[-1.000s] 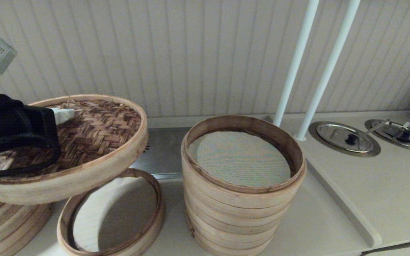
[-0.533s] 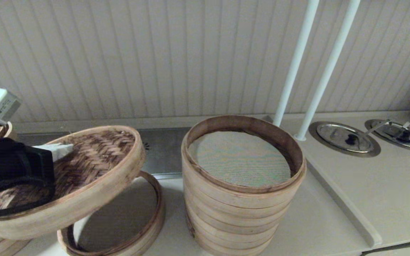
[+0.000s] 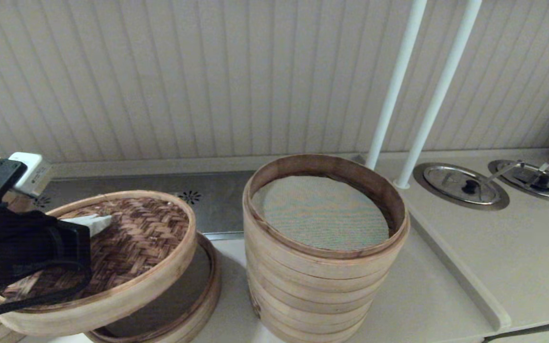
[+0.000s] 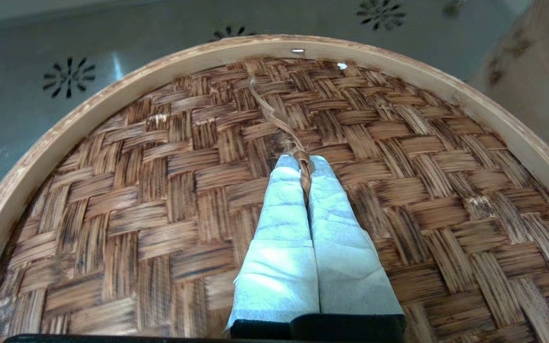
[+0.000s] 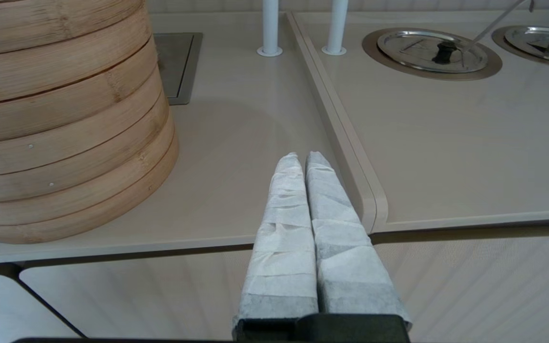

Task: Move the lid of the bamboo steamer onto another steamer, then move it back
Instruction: Put the steamer

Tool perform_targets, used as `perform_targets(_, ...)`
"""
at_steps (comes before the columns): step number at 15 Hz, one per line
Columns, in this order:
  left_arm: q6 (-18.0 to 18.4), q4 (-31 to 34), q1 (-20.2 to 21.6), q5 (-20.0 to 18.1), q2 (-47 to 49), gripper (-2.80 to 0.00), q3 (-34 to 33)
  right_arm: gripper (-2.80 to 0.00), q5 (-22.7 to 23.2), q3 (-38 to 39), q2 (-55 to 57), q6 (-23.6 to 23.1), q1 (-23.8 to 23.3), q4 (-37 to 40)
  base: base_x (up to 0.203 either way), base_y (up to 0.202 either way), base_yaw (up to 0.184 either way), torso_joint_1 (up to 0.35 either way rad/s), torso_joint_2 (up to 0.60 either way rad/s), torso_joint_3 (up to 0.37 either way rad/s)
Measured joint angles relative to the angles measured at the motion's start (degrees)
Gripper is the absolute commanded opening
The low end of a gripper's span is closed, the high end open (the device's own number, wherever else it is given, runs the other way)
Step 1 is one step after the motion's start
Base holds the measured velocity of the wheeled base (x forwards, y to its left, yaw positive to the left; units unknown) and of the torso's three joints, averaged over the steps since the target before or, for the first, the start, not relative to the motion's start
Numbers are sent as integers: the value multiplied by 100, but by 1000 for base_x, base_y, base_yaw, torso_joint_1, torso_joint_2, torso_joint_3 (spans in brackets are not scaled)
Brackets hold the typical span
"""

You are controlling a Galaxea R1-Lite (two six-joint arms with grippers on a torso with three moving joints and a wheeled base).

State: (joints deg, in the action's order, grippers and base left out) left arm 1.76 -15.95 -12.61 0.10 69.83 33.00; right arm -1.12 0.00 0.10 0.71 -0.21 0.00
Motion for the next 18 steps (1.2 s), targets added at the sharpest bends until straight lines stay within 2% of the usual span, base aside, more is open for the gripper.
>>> perform_targets(6, -38, -739, 12, -126, 472, -280, -448, -280, 0, 0, 0, -2, 0, 0, 0, 0, 0, 0, 0, 0)
perform_targets(13, -123, -805, 12, -172, 946, -280, -492, -280, 0, 0, 0, 0, -10, 0, 0, 0, 0, 0, 0, 0)
perform_targets(18, -121, -1233, 8, -212, 1165, -280, -578, -280, 0, 0, 0, -1, 1, 0, 0, 0, 0, 0, 0, 0)
